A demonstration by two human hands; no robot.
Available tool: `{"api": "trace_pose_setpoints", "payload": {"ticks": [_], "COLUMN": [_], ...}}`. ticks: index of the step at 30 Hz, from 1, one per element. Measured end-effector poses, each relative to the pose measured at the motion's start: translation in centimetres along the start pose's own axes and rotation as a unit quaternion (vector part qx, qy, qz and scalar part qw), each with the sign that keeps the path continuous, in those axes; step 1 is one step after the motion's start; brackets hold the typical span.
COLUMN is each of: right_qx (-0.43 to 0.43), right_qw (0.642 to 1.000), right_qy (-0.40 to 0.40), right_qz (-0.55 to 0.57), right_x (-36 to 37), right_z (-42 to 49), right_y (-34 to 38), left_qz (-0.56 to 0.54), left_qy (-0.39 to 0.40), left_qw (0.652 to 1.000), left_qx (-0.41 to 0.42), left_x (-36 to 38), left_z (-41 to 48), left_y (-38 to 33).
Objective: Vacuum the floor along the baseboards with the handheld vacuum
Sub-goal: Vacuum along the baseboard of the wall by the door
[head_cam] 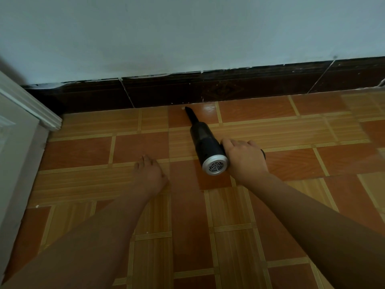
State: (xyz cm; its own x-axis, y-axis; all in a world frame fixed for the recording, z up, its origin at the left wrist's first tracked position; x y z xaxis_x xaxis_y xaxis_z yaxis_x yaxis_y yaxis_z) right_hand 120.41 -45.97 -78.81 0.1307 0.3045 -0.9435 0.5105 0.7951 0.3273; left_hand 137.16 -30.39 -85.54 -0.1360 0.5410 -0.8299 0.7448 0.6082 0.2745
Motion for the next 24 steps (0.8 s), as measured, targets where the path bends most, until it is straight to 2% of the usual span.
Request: {"api": "trace_pose_setpoints", "payload": {"ticks": [24], "right_qx": [-0.033], "right_qw": [0.999], "right_qy": [0.021], "right_qz": [-0.018], "right_x": [0.9], "right_z": [1.2], "right_y": [0.9], "left_qz": [0.025], "left_qy": [0.023], "left_qw": [0.999], "left_qx": [0.020], "left_x": [-0.2], "left_z": [-0.1], "left_y": [0.1]}}
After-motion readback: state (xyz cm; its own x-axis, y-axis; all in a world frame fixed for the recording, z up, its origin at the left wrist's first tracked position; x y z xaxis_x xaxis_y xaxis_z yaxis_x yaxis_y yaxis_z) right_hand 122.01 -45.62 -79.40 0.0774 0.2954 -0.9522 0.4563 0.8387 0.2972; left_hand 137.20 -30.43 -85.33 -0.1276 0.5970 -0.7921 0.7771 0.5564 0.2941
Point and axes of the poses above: each hand's wrist, its own z-axis towards the middle knuckle, its own x-axis out of the palm, y = z × x, the point moved 2 cm from there along z, towards the middle knuckle, and after that the axes turned 13 degrees about z, right-handed, at the moved point
